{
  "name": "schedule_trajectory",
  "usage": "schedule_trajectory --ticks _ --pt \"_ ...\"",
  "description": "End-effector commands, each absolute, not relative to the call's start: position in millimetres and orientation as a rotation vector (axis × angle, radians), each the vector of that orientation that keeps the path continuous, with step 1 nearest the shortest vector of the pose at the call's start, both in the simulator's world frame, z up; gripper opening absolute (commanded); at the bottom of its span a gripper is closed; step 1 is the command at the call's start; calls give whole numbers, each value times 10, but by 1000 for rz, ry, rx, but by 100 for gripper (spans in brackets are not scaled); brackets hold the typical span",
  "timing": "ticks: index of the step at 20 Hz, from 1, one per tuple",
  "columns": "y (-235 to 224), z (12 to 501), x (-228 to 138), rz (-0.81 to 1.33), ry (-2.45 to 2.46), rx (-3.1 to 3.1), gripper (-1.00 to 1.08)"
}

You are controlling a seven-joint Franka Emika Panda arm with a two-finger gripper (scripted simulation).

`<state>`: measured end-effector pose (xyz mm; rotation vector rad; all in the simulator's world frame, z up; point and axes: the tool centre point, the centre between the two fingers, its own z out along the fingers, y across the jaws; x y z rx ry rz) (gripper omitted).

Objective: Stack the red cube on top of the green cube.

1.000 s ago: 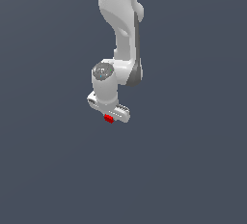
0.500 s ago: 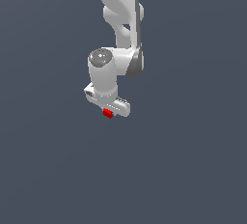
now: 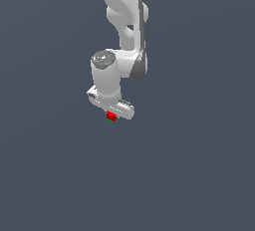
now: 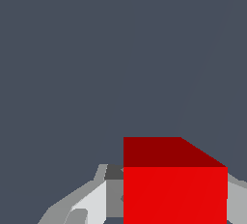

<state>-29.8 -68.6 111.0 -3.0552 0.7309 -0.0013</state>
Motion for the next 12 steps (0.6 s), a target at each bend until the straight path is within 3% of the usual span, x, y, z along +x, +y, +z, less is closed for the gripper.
schedule_trajectory --ticks 1,12 --pt "-709 1051 -367 -1 731 -3055 -100" --pt "-841 675 -775 0 731 -3056 -100"
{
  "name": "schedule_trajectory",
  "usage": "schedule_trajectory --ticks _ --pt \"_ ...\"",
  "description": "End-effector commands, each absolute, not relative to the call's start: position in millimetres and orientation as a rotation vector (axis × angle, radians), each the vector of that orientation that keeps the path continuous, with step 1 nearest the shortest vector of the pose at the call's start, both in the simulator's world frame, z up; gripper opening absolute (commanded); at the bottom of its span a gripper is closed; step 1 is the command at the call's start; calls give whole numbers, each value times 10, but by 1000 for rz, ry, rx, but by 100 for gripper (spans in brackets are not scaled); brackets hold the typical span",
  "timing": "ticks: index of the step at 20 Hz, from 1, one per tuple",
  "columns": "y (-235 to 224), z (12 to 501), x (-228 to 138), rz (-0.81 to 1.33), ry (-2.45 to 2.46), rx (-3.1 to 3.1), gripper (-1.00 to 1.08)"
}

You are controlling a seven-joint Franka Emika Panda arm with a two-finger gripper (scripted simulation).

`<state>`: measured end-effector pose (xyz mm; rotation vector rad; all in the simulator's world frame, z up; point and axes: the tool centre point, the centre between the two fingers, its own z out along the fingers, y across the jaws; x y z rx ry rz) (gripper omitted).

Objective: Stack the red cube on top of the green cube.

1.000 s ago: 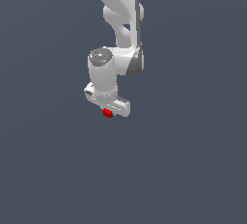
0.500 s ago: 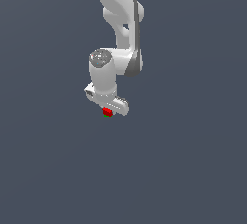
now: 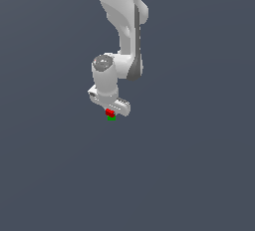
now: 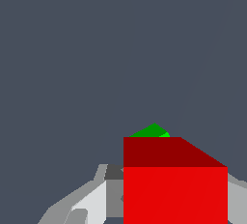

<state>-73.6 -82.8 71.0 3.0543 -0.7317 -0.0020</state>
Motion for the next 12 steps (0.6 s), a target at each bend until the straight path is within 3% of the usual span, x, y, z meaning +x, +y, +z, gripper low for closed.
schedule_trajectory --ticks 1,5,6,12 --pt "-847 658 -793 0 -731 3055 -100" --pt "-858 627 -824 0 -731 3055 -100" --pt "-858 627 -824 0 -731 3055 100" --pt "-858 627 -824 0 -731 3055 100"
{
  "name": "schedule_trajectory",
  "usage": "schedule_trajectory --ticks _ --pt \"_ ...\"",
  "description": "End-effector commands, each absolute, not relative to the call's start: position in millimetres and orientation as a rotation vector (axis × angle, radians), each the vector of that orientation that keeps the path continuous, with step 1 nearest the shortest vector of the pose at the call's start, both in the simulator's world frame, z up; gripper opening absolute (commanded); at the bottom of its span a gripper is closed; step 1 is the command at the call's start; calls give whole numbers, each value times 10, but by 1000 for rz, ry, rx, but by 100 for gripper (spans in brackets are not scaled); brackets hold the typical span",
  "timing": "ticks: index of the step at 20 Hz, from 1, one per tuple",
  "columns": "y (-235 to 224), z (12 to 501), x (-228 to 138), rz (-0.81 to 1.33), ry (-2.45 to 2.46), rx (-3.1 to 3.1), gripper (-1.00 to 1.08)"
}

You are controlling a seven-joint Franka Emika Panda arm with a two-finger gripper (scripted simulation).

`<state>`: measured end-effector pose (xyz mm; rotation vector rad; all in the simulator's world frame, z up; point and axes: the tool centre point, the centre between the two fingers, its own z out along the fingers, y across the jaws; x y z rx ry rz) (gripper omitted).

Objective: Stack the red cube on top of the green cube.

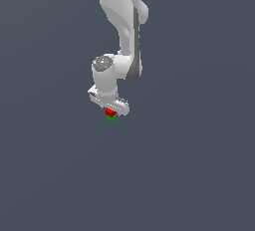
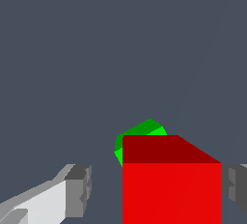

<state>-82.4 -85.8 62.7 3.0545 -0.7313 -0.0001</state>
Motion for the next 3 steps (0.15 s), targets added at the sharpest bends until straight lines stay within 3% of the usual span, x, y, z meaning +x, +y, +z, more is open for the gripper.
schedule_trajectory --ticks 1,3 --pt "-858 627 -824 0 -731 3055 100" --pt "-858 627 -824 0 -731 3055 100"
